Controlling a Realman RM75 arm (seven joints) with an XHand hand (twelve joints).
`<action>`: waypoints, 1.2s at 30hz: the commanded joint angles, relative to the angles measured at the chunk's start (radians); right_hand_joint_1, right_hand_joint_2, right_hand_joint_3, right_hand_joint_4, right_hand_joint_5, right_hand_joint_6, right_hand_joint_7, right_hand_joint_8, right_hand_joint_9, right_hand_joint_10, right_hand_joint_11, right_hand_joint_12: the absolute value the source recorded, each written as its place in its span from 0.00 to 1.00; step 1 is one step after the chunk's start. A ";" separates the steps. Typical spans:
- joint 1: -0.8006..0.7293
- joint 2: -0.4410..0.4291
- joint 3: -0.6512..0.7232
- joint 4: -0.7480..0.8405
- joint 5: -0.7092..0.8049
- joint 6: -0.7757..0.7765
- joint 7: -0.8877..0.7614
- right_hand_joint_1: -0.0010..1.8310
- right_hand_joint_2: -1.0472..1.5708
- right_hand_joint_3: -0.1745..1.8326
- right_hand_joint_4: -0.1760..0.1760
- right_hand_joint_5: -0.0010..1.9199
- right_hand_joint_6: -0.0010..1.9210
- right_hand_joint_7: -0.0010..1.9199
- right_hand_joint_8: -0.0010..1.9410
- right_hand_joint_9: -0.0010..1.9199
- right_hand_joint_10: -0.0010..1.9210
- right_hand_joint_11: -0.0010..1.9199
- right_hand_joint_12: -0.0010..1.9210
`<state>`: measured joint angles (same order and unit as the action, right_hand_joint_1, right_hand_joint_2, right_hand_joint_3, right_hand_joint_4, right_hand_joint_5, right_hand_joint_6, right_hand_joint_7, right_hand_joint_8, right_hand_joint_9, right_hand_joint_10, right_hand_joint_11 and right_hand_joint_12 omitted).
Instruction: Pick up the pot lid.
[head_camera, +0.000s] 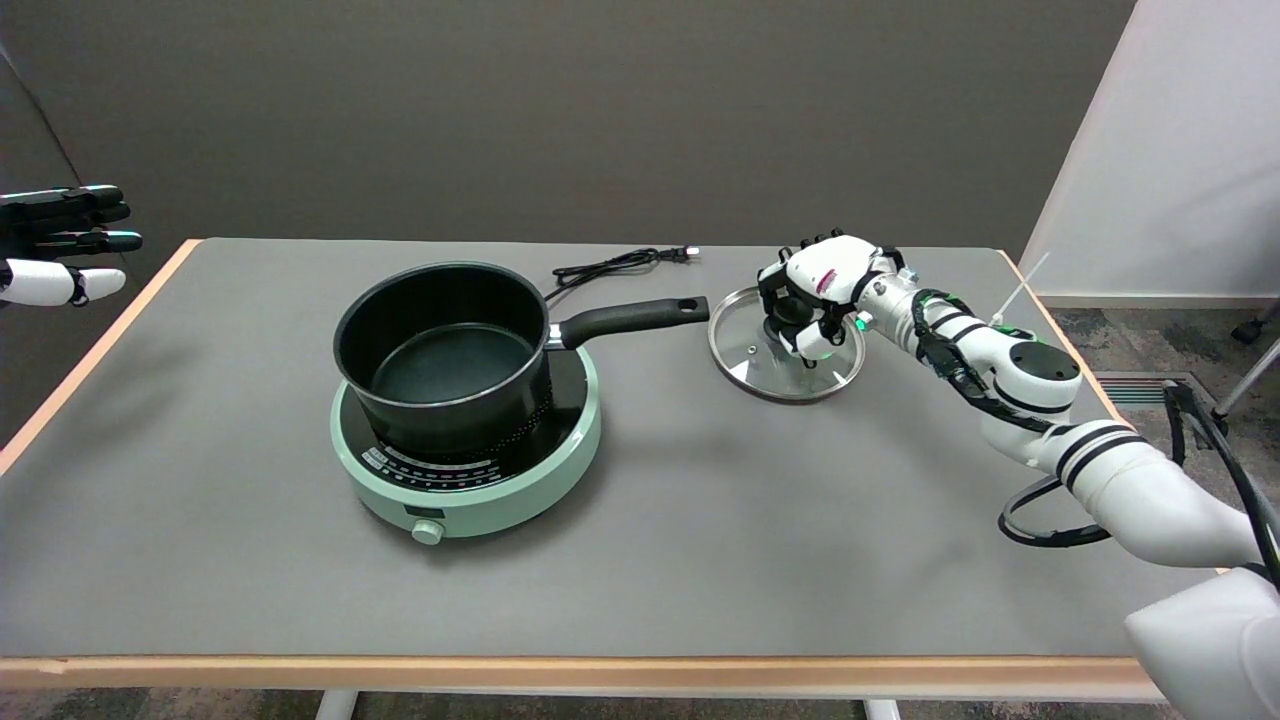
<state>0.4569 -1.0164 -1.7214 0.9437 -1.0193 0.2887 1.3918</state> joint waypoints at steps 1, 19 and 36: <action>-0.004 0.001 0.009 -0.002 0.020 0.004 -0.020 0.73 0.77 0.33 1.00 0.33 0.65 0.43 0.71 0.42 0.66 0.28 0.79; -0.006 0.001 0.017 0.008 0.021 -0.003 0.069 0.73 0.76 0.38 1.00 0.27 0.68 0.41 0.77 0.38 0.86 0.24 0.85; -0.026 0.001 0.037 0.028 0.094 -0.010 0.132 0.74 0.72 0.43 1.00 0.28 0.71 0.44 0.73 0.40 0.92 0.39 0.88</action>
<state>0.4475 -1.0157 -1.7001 0.9560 -0.9713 0.2838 1.4711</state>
